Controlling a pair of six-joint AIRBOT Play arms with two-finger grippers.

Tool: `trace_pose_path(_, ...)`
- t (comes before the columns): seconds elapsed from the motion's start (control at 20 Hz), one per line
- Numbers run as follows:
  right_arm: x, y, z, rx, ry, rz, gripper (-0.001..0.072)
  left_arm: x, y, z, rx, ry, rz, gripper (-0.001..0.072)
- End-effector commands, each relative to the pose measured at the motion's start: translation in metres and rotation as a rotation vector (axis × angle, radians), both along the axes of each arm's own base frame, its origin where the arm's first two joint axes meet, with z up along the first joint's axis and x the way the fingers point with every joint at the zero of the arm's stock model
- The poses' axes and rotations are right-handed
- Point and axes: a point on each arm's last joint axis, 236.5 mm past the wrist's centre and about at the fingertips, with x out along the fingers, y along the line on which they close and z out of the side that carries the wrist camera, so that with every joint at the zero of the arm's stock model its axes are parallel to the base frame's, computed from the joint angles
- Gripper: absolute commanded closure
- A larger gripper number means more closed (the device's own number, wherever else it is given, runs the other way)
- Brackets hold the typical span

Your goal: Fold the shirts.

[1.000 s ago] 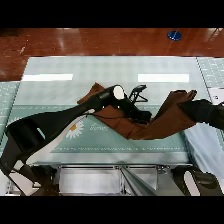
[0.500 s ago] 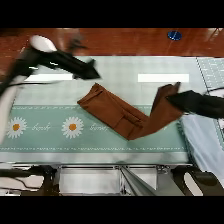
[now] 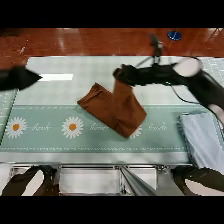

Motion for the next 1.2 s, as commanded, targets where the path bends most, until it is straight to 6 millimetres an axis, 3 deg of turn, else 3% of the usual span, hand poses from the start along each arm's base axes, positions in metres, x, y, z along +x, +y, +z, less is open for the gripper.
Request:
trace_pose_path(0.0,0.027,0.054,-0.030,0.043,0.060,0.039,0.0691,-0.030,-0.001,-0.037,0.001,0.028,0.018,0.0687)
trace_pose_path(0.1,0.029,0.068,-0.045,0.047,0.101,0.062,0.0691,-0.034,-0.011,-0.055,-0.009,0.069,-0.006,0.0687)
trace_pose_path(0.25,0.025,0.080,-0.064,0.042,0.150,0.087,0.0691,-0.029,-0.017,-0.065,-0.012,0.064,-0.007,0.0687)
trace_pose_path(0.45,0.000,0.097,-0.072,0.019,0.173,0.163,0.0691,-0.022,-0.015,-0.072,-0.015,0.073,0.005,0.0687)
trace_pose_path(0.6,0.004,0.101,-0.076,0.019,0.163,0.145,0.0690,-0.020,-0.015,-0.078,-0.019,0.093,0.007,0.0687)
trace_pose_path(0.65,0.008,0.101,-0.078,0.025,0.164,0.131,0.0653,-0.019,-0.015,-0.080,-0.020,0.102,0.007,0.0687)
trace_pose_path(0.75,0.008,0.105,-0.082,0.040,0.158,0.146,0.0295,-0.012,-0.011,-0.084,-0.021,0.099,0.027,0.0687)
trace_pose_path(0.85,-0.002,0.106,-0.073,0.069,0.162,0.206,0.0292,0.005,-0.002,-0.084,-0.017,0.065,0.080,0.0687)
trace_pose_path(1.0,-0.011,0.069,-0.039,0.095,0.206,0.291,0.0299,0.028,0.009,-0.066,-0.010,-0.003,0.127,0.0687)
trace_pose_path(1.1,-0.019,0.016,-0.006,0.031,0.167,0.329,0.0299,0.037,0.011,-0.040,-0.002,-0.063,0.126,0.0687)
trace_pose_path(1.15,-0.022,-0.023,0.002,-0.086,0.137,0.311,0.0299,0.039,0.010,-0.027,0.000,-0.089,0.122,0.0687)
